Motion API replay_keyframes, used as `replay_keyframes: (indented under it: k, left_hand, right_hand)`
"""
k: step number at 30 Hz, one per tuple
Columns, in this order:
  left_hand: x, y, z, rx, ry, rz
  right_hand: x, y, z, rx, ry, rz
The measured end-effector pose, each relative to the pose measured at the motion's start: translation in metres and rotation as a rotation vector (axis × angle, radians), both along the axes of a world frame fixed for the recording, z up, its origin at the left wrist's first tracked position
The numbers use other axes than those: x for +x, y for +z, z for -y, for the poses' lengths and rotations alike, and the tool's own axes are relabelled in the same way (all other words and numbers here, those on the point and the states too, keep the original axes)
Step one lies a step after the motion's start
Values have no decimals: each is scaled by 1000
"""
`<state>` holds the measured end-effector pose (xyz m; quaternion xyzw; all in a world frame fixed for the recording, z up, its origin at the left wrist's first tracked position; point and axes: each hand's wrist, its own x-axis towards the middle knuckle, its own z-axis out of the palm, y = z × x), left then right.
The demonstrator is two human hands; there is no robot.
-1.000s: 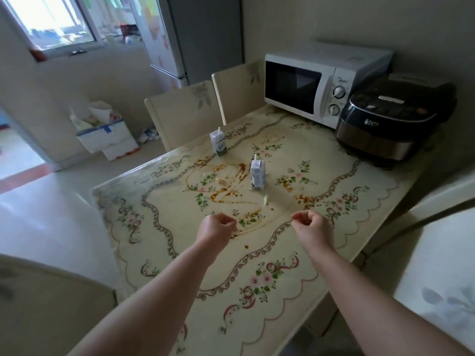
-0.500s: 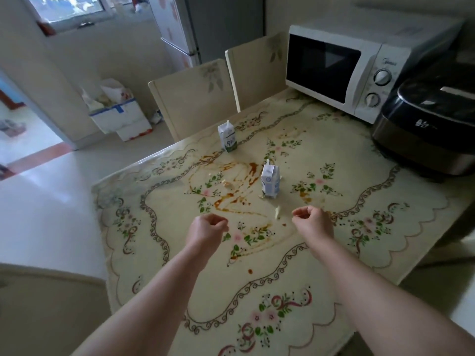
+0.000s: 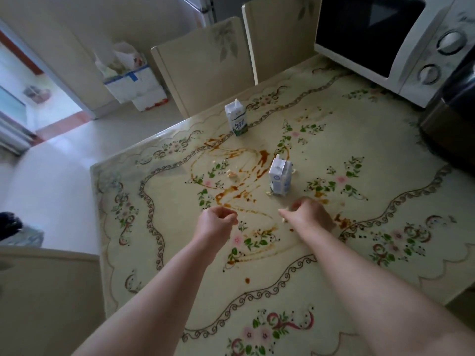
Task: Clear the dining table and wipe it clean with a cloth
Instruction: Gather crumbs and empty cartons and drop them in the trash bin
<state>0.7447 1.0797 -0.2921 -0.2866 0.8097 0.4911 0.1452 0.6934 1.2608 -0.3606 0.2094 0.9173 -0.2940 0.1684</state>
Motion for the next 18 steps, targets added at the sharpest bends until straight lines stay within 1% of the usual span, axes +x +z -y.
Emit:
replay_keyframes:
  k: [3,10,16,18]
  left_hand:
    - [-6,1,-1,-10,4,1]
    - [-12,0,-4,-24,12,4]
    - [-12,-6,-8,-7,8,-1]
    - [-12,-6,-11,1,6,5]
  right_hand:
    - [-8,-6,2,-35,-16,3]
    - [-16,-7,4,-32,-21,49]
    - [-17,-6,6,3,6,21]
    - [-17,-4,6,-34,-34,-8]
